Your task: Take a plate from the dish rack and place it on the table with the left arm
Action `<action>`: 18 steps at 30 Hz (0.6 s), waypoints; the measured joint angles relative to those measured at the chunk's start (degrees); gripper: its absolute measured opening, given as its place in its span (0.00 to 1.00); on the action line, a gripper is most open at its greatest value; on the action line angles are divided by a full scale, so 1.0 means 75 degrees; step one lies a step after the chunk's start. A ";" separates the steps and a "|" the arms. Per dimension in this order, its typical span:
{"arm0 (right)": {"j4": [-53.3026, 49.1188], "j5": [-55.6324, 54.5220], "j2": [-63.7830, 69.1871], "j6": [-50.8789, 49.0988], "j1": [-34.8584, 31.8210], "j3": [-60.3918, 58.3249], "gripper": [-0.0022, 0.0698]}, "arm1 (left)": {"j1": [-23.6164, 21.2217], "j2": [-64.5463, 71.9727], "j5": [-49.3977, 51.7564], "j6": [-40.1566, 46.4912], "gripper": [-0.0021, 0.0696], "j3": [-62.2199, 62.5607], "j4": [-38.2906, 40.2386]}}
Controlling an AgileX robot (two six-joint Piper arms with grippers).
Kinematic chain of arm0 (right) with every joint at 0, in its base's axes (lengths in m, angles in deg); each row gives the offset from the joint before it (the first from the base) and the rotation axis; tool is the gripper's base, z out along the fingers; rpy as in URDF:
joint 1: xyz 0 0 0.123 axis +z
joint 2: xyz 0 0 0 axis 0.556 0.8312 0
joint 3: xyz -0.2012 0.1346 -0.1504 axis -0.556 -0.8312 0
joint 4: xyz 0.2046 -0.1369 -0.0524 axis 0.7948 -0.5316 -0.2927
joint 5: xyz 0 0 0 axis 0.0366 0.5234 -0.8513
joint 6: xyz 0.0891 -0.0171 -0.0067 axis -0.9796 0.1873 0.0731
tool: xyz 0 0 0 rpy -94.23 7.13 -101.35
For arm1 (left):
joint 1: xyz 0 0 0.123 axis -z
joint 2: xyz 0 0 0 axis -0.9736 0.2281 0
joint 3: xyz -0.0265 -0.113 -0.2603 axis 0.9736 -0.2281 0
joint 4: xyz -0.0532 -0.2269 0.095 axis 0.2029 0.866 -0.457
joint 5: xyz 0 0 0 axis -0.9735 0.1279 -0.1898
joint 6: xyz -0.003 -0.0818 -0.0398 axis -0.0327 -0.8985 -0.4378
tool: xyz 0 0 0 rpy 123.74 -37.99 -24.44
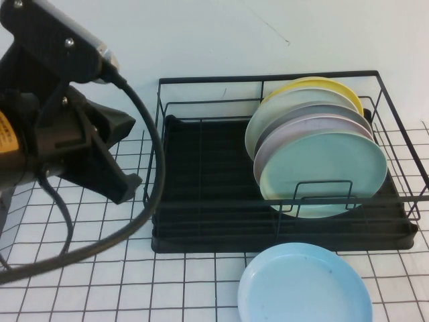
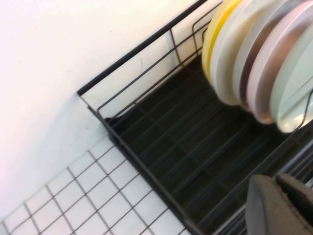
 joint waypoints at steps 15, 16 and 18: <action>0.0000 0.0000 0.0000 0.0000 0.0000 0.0000 0.03 | -0.0546 -0.3406 -0.4663 0.0021 0.02 -0.4574 -0.1192; 0.0000 0.0000 0.0000 0.0000 0.0000 0.0000 0.03 | -0.0663 -0.3787 -0.5037 -0.0076 0.02 -0.5072 -0.1211; 0.0000 0.0000 0.0000 0.0000 0.0000 0.0000 0.03 | -0.0903 -0.4611 -0.5371 -0.0401 0.03 -0.5925 -0.1244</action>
